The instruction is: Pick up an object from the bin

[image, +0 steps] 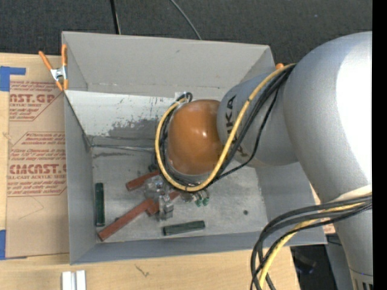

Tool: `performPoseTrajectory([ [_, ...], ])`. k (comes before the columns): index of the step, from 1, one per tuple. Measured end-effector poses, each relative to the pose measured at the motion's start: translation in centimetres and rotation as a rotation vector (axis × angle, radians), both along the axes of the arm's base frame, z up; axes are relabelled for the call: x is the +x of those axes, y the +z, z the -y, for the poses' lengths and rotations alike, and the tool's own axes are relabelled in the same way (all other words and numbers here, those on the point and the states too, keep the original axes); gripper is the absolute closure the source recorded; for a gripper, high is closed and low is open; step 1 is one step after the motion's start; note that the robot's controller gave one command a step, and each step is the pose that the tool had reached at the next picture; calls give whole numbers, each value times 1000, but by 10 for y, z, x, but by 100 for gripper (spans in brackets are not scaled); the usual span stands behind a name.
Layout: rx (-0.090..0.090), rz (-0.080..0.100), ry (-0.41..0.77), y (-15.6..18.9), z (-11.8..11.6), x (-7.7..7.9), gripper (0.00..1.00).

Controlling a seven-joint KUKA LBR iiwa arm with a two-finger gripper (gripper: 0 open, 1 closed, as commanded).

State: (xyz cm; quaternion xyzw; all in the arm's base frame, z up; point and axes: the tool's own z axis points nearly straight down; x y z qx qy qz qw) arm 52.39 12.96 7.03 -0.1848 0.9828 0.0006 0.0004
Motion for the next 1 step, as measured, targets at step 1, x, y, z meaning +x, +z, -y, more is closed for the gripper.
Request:
performPoseTrajectory([
  [1,1,9,52,178,2,8,100],
])
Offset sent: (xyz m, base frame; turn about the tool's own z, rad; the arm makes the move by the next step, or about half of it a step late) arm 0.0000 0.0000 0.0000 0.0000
